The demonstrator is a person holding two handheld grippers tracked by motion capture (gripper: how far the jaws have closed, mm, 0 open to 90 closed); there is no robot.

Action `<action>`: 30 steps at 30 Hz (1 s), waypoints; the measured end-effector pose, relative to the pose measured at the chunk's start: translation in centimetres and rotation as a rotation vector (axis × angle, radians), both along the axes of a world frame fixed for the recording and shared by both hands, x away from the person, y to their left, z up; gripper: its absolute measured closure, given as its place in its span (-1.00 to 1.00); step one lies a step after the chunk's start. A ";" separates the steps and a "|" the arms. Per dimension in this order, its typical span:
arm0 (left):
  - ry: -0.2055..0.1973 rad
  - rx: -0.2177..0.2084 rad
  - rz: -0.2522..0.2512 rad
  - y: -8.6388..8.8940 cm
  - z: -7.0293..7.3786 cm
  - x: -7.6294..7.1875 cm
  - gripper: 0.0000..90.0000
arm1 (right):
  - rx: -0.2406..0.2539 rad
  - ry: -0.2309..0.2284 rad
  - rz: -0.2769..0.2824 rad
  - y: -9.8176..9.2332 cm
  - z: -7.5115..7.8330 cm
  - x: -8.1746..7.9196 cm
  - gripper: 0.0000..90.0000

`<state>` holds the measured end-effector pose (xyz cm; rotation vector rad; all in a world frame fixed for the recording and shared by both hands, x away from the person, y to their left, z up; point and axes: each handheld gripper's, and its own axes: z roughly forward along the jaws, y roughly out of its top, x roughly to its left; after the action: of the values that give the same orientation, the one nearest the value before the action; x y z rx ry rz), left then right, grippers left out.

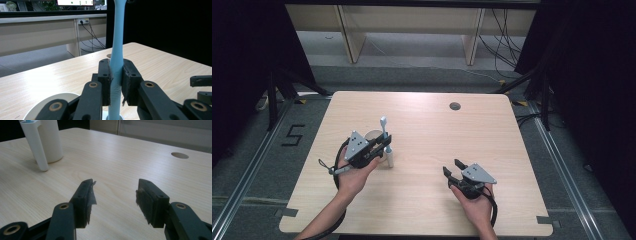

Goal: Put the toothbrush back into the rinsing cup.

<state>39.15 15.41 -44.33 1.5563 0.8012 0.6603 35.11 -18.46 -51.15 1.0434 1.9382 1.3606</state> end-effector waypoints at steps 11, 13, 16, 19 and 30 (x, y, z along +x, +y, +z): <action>0.016 0.016 0.006 -0.1 -0.9 0.1 0.74 | 0.003 0.010 0.001 0.1 -0.1 -0.1 0.06; 0.017 0.019 0.005 -0.1 -1.0 0.1 0.74 | 0.005 0.011 0.001 0.1 -0.1 -0.1 0.06; 0.018 0.017 0.005 -0.2 -1.2 0.1 0.74 | 0.004 0.012 0.006 0.1 -0.1 0.0 0.06; 0.023 0.020 0.006 -0.2 -1.5 0.1 0.74 | 0.005 0.013 0.007 0.1 -0.1 0.0 0.05; 0.033 0.027 0.010 -0.2 -2.2 0.2 0.74 | -0.004 0.014 -0.001 0.2 -0.1 -0.1 0.05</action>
<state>39.35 15.18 -46.48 1.5919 0.8282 0.6565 35.04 -18.31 -51.27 1.0543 1.9499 1.3514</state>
